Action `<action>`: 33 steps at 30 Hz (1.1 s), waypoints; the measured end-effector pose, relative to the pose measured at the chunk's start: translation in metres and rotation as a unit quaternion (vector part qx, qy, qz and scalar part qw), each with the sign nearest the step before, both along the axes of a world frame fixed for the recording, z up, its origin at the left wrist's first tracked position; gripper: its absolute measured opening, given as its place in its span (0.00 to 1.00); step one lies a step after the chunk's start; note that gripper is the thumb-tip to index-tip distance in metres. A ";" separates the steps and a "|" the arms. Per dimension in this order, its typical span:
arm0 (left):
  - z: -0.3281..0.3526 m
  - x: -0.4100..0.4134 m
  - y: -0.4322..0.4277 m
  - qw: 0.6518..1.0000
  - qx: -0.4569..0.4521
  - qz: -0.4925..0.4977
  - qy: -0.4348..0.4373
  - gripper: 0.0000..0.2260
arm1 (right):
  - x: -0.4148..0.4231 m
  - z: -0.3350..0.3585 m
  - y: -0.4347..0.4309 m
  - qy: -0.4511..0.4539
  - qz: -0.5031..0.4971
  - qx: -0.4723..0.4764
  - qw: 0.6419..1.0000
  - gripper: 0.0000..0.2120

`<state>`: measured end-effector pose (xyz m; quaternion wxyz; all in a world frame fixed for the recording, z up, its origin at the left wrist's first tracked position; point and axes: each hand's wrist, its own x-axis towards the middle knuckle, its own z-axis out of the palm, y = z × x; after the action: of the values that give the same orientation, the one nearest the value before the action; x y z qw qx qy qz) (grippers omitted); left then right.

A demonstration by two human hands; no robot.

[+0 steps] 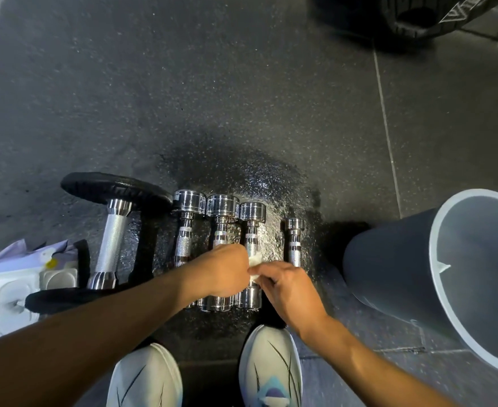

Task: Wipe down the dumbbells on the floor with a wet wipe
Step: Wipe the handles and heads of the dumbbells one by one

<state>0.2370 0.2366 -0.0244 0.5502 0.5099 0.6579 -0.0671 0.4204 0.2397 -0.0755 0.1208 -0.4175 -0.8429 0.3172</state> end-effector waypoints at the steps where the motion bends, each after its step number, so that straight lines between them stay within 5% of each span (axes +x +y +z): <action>1: -0.001 0.001 0.001 1.000 0.006 0.019 -0.001 0.09 | -0.001 0.000 0.001 0.004 -0.006 -0.003 1.000 0.11; 8: 0.002 0.003 0.006 0.994 0.077 0.069 0.030 0.12 | -0.014 -0.004 0.020 0.051 -0.039 0.027 0.998 0.10; 14: 0.002 -0.001 0.015 0.991 0.121 0.061 0.022 0.30 | -0.031 -0.001 0.044 0.053 -0.054 0.044 0.996 0.12; 24: 0.012 0.005 0.006 0.997 0.069 -0.023 0.031 0.10 | -0.001 0.008 0.005 -0.012 -0.022 0.010 1.000 0.09; 28: 0.016 0.015 0.007 0.991 0.125 0.031 -0.015 0.13 | 0.011 0.018 0.011 0.040 -0.148 -0.023 0.988 0.09; 33: 0.006 0.008 0.005 0.984 0.153 0.068 -0.066 0.12 | 0.047 0.030 0.020 -0.033 -0.259 0.013 0.965 0.07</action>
<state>0.2448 0.2418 -0.0180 0.5113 0.5455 0.6556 0.1057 0.4672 0.2598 -0.0454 0.1766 -0.6305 -0.7131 0.2503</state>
